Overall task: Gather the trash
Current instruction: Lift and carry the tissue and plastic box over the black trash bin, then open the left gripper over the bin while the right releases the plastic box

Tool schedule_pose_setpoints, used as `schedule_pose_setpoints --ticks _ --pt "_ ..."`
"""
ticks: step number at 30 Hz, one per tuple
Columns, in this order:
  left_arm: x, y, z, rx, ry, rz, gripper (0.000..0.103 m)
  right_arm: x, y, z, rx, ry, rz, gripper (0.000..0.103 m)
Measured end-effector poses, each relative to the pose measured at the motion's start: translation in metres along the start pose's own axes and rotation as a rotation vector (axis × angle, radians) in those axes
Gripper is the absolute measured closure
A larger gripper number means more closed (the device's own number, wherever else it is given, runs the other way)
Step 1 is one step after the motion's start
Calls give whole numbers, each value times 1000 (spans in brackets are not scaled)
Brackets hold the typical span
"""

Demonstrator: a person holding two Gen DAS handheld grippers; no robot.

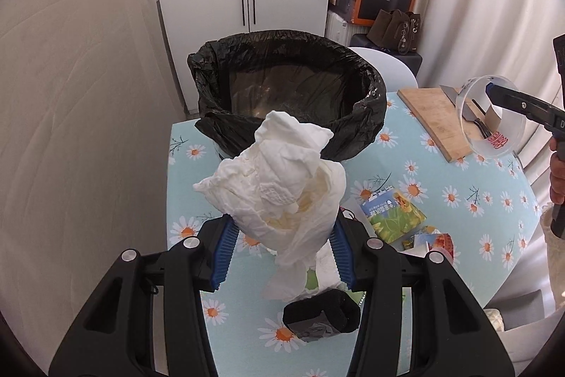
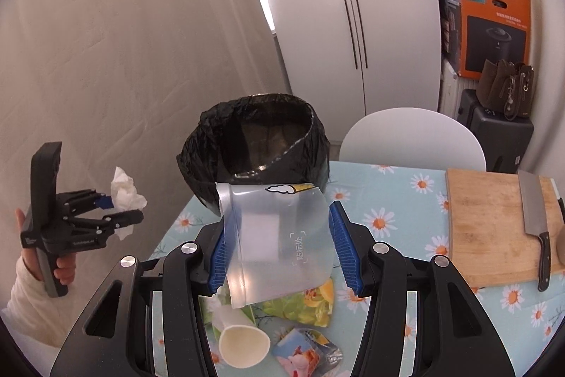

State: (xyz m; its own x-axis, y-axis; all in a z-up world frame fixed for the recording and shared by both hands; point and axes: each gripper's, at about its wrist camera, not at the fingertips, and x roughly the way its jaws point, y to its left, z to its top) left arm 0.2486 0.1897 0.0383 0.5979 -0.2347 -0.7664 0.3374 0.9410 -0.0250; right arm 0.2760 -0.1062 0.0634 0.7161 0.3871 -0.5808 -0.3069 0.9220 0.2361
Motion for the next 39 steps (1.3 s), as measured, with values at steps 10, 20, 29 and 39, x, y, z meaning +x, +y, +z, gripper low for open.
schedule_pose_setpoints --ticks 10,20,29,39 --pt "30 17 56 111 -62 -111 54 34 32 47 -33 -42 -32 55" --pt "53 21 99 166 -175 -179 5 80 58 95 -70 -40 -52 28" --pt "62 27 77 187 -153 -187 6 92 46 83 -25 -26 -116 17" --pt "53 31 39 179 -125 -150 6 93 30 43 39 44 -172 17"
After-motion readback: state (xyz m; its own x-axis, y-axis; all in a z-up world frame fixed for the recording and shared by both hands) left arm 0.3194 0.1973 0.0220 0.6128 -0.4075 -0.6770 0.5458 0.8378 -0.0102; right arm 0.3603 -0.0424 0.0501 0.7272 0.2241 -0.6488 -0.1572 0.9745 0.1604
